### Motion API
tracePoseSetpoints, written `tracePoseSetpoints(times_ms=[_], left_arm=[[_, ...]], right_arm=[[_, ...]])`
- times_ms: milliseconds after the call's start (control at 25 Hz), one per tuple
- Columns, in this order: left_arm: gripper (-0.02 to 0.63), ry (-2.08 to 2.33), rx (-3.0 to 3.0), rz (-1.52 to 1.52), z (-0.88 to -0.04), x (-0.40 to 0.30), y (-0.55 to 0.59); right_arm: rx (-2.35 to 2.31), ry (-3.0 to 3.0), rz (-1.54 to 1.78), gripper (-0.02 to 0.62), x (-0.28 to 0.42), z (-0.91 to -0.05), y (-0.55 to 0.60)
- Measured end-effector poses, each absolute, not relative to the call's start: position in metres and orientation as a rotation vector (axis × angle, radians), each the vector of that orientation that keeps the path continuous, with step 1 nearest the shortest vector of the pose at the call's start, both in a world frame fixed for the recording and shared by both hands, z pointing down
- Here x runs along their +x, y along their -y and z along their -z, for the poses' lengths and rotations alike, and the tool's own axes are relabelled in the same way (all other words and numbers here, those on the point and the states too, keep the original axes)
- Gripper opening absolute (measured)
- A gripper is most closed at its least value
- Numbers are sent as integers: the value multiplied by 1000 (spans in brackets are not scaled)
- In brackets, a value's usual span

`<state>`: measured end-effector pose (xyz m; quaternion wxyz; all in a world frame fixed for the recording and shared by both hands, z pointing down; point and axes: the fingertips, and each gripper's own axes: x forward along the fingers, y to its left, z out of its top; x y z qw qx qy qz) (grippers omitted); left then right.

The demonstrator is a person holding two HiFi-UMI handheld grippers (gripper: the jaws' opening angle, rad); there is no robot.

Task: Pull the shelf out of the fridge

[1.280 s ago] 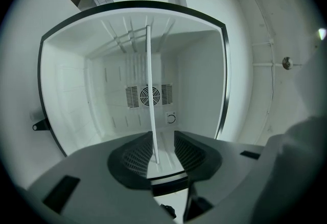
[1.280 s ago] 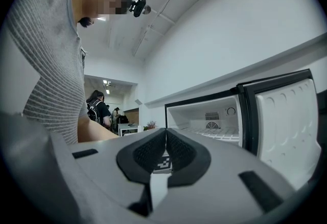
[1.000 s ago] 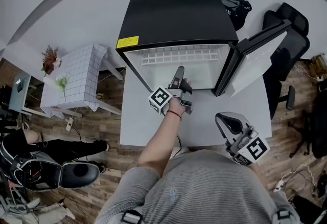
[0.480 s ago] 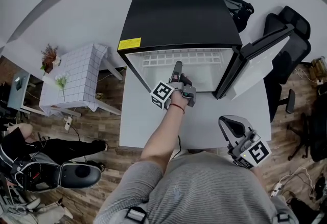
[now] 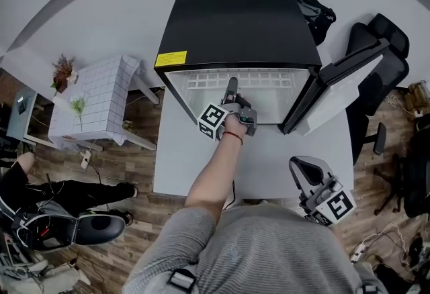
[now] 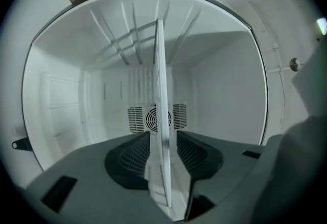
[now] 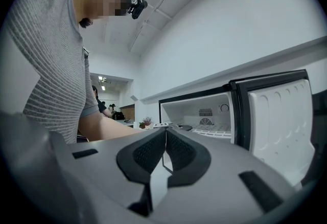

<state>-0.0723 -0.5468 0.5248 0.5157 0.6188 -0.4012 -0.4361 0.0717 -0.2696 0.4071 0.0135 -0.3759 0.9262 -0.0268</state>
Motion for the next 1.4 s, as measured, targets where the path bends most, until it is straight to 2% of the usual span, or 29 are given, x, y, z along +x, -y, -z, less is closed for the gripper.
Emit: tracePoseSetpoints(times_ms=[1400], left_arm=[[149, 1025, 1376, 1067, -535, -69, 594]], right_arm=[[-1232, -2890, 112, 12, 85, -417, 280]])
